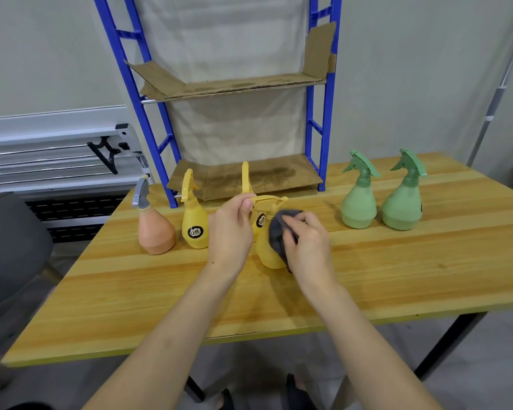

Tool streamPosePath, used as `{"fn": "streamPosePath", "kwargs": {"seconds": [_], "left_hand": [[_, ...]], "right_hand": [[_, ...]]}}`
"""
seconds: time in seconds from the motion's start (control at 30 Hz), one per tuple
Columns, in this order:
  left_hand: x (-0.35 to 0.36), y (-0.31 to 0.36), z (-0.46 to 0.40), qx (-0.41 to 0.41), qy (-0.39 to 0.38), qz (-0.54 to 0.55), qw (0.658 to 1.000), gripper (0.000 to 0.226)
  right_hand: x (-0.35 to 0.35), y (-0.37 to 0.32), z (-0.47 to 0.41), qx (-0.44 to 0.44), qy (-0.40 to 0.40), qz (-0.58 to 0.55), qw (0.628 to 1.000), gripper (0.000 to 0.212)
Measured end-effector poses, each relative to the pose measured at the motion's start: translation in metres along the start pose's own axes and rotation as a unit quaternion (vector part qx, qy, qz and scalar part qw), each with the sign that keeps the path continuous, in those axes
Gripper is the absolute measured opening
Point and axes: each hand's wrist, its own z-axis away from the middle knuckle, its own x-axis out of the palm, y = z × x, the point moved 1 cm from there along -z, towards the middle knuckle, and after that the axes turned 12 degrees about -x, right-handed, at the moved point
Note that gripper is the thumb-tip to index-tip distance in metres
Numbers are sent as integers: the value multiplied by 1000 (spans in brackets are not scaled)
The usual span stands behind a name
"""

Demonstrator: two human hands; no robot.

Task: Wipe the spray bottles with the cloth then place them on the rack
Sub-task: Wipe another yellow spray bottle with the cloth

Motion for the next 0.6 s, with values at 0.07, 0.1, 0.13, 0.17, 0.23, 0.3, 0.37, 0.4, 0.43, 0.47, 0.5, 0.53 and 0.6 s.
{"fn": "streamPosePath", "kwargs": {"seconds": [0.07,0.1,0.13,0.17,0.23,0.3,0.37,0.4,0.43,0.47,0.5,0.53,0.6], "left_hand": [[-3,-2,-2,-6,6,4,1000,29],[-4,-3,-4,-10,8,11,1000,28],[-6,-4,-5,-12,8,17,1000,28],[-6,-6,-5,-11,6,20,1000,28],[-6,-8,-7,-7,-2,17,1000,28],[-6,-10,-9,-2,-14,11,1000,28],[-7,-12,-10,-5,-34,15,999,29],[-8,-13,-11,-9,-46,21,999,29],[-10,-15,-13,-11,-56,29,998,29],[-12,-17,-14,-12,-64,37,997,29],[-14,-18,-15,-13,-71,47,996,28],[-16,-20,-17,-15,-76,58,995,28],[-19,-22,-20,-21,-90,74,993,28]], "right_hand": [[0,10,9,23,-28,3,999,21],[-1,12,11,30,-27,-3,999,21],[-2,12,11,34,-15,-14,999,21],[-4,9,10,36,5,-29,999,21],[-6,-1,2,53,45,-69,995,22],[-3,-8,-5,92,54,-122,987,23],[3,-11,-2,109,45,-154,981,23],[5,-9,2,112,37,-161,980,24],[6,-6,6,118,23,-164,979,24],[6,-1,11,123,5,-162,979,24],[6,4,15,128,-17,-156,979,23],[5,8,18,132,-39,-149,979,23],[2,14,21,141,-73,-140,977,21]]}}
